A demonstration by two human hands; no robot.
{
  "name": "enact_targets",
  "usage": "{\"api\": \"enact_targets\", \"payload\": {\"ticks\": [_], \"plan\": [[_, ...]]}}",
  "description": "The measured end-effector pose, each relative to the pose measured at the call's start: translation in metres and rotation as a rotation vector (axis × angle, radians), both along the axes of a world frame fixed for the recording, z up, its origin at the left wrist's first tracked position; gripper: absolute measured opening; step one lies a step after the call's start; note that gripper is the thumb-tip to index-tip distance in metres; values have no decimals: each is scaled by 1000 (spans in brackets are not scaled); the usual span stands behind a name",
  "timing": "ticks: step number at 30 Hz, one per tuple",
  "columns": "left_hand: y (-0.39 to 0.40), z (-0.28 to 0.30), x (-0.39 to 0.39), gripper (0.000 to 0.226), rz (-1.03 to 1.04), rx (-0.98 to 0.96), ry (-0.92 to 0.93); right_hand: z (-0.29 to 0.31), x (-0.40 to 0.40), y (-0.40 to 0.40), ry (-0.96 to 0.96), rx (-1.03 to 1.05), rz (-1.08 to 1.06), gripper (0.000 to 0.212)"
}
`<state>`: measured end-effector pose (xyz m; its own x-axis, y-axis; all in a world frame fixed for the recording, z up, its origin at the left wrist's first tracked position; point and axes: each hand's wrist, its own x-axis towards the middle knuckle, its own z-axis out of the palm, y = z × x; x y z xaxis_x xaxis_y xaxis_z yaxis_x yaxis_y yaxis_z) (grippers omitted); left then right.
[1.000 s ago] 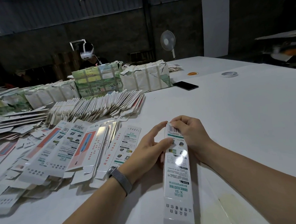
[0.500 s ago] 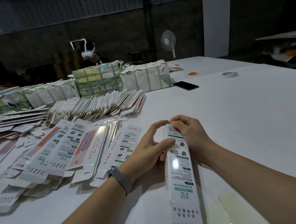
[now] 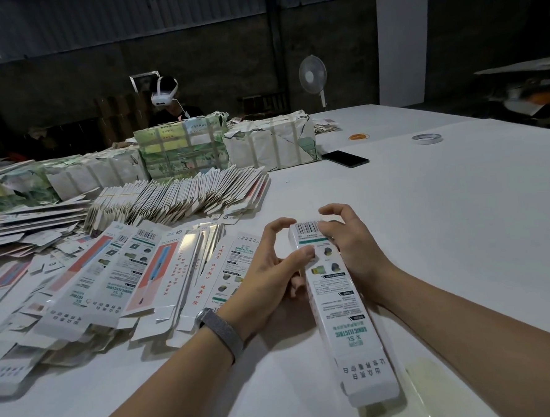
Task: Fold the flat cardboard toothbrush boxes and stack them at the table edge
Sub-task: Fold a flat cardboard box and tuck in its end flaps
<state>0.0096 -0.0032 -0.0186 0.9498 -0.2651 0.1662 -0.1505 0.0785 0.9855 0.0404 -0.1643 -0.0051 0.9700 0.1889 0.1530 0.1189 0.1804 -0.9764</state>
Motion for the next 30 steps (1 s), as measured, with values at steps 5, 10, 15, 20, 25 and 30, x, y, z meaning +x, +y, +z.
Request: {"api": "enact_targets", "payload": {"ticks": [5,10,15,20,25,30], "plan": [[2,-3,3,48,-3,-15,-5,-2,2,-1,-19,35,27,7],[2,-2,3,46,0,3,-7,-4,5,-4,-22,7,46,13],[2,-1,2,43,13,20,-2,-5,6,-3,-24,35,36,19],[1,1,0,43,14,11,3,-7,7,-2,-44,30,14,6],[0,1,-1,41,14,24,-2,-6,7,-5,-18,45,33,11],[-1,-1,0,47,74,29,-23,-9,9,-3,-77,-52,-17,4]]}}
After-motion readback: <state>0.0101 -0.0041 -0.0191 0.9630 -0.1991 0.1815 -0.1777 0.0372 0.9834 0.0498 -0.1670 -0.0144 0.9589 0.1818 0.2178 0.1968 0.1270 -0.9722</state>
